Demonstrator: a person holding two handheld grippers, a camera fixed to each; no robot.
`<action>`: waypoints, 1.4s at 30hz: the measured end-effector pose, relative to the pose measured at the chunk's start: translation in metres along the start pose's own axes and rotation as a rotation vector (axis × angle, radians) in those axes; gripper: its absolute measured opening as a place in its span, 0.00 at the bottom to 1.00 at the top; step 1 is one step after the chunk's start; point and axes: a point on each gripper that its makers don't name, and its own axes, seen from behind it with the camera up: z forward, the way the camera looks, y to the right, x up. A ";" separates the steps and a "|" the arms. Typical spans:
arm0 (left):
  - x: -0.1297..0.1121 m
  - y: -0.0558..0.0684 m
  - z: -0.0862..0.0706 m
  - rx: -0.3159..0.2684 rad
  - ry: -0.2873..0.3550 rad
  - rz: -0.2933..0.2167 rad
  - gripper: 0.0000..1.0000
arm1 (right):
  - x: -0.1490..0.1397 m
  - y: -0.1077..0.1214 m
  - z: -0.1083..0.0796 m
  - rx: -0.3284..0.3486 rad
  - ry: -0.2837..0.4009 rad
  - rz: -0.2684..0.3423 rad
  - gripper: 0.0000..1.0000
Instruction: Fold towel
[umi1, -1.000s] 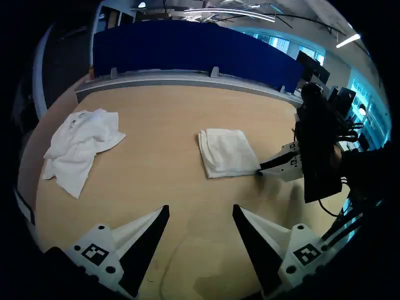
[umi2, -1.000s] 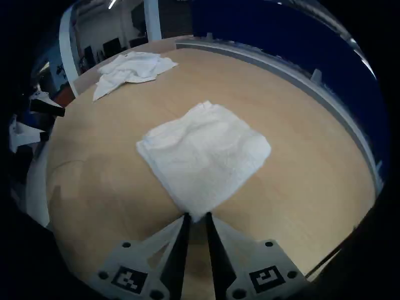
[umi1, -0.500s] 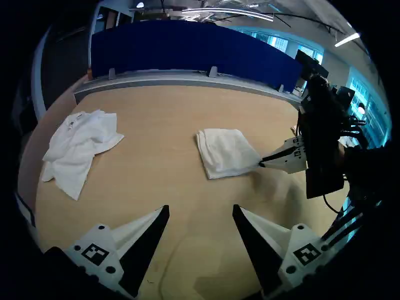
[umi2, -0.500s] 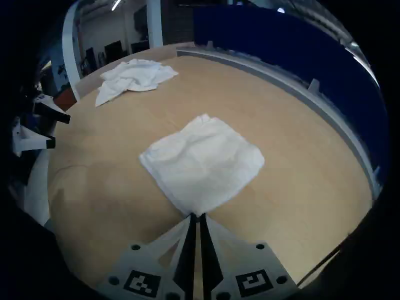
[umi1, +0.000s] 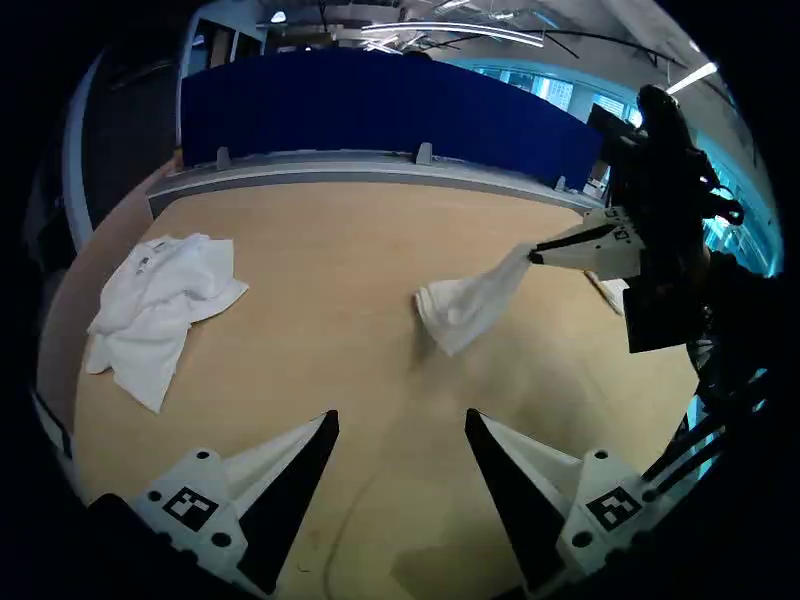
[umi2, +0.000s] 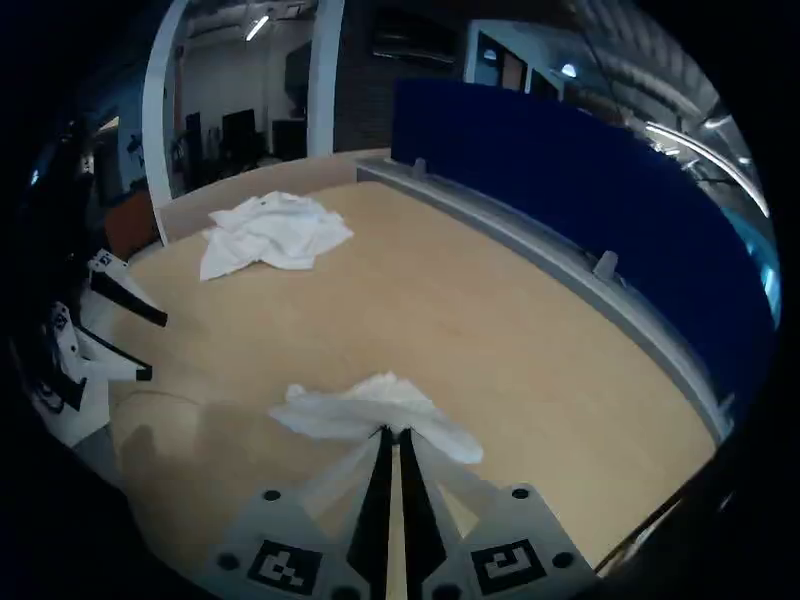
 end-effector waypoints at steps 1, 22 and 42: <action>0.001 0.000 0.000 0.000 0.002 0.000 0.94 | 0.005 0.001 -0.003 0.000 0.009 -0.003 0.05; 0.013 0.009 0.000 -0.013 0.023 0.004 0.94 | 0.050 0.012 -0.029 -0.010 0.088 -0.032 0.05; 0.015 0.015 0.004 -0.031 0.013 0.020 0.94 | 0.031 0.067 -0.065 -0.092 0.083 0.020 0.05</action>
